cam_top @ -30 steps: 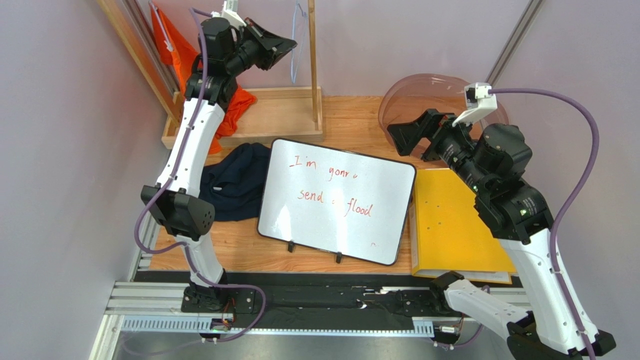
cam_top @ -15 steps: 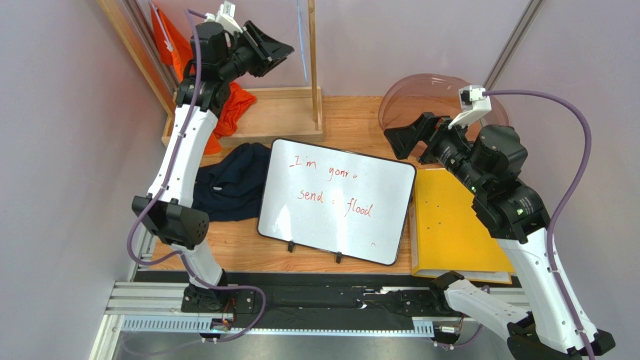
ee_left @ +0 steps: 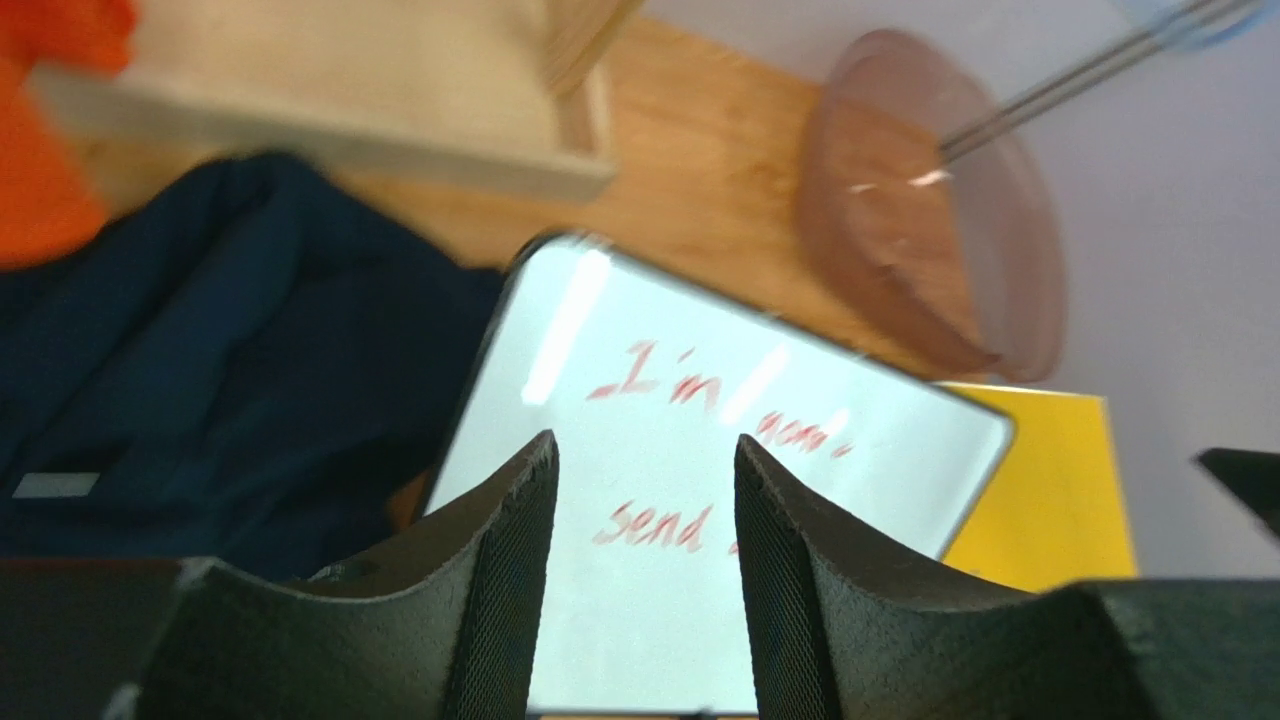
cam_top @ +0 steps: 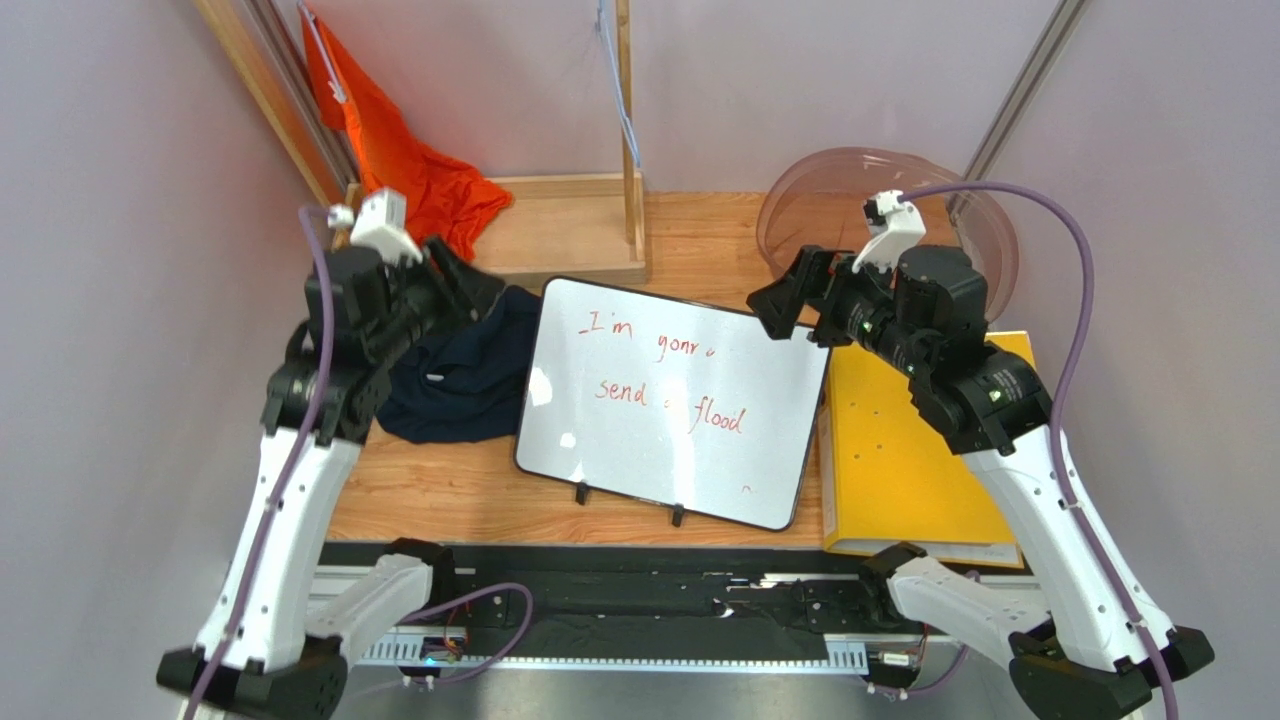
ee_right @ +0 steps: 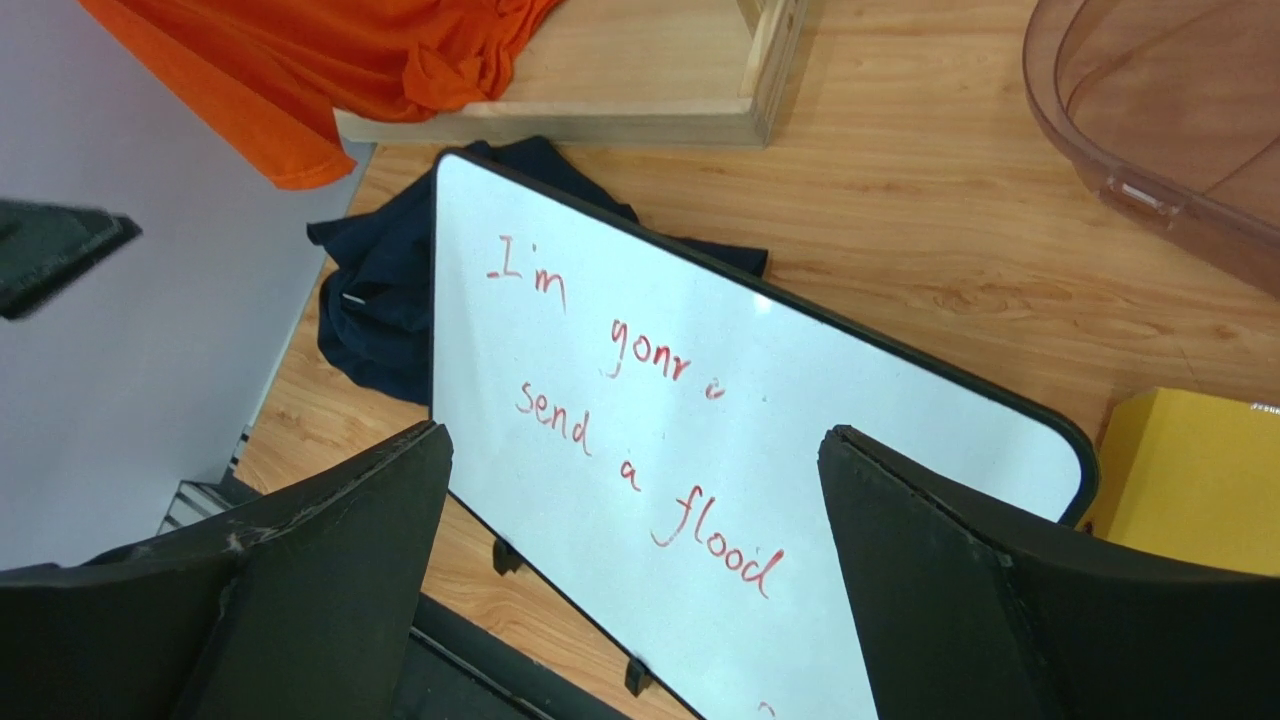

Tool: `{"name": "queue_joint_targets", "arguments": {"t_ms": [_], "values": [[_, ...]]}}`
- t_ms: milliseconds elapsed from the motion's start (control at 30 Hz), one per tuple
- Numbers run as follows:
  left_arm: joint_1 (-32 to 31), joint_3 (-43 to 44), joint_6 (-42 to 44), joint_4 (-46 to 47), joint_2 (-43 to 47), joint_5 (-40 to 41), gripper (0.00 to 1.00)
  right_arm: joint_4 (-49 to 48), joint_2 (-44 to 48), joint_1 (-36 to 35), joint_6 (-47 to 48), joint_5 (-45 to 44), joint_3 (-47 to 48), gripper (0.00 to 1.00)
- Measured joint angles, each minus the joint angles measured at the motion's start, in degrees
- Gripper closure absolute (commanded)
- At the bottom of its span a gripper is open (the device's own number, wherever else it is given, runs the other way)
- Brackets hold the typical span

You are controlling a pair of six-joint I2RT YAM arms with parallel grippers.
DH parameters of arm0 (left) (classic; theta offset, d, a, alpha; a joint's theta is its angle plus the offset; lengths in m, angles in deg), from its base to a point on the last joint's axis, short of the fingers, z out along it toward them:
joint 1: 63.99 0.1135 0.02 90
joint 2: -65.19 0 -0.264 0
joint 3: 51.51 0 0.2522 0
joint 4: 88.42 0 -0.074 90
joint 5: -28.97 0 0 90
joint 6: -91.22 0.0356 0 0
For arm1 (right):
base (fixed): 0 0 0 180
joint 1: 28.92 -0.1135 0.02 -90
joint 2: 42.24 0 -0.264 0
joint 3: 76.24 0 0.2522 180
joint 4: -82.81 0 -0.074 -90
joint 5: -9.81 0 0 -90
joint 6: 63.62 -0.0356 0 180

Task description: Remove the t-shirt from the hanger

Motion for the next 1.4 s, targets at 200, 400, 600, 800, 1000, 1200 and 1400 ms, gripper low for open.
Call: {"name": "queue_joint_targets", "arguments": {"t_ms": [200,400,600,800,1000,1200,1400], "values": [[0.0,-16.8,-3.3,-7.9,9.5,11.5,0.41,0.2,1.0,-0.8,0.1,0.7,-3.5,0.0],[1.4,-23.6,-12.1,-12.2,5.6,21.9,0.01,-0.6,1.0,-1.5,0.1,1.6,-3.6,0.0],[11.8,-24.3,-17.2,-11.0,-3.3,21.4,0.0,-0.7,1.0,-2.1,0.1,2.0,-3.6,0.0],[16.4,-23.5,-20.8,-7.6,-16.3,19.3,0.0,-0.8,1.2,-2.6,0.1,2.5,-3.8,0.0],[17.4,-21.5,-24.2,-2.9,-24.6,16.0,0.01,-0.9,1.3,-3.6,0.2,3.7,-4.3,0.0],[17.5,-21.5,-25.9,-0.4,-22.8,15.1,0.0,-0.7,1.3,-4.6,0.3,5.0,-4.3,0.0],[17.9,-21.5,-25.9,2.5,-23.7,15.1,0.0,-0.1,1.3,-7.6,0.3,6.2,-4.3,0.0]]}}
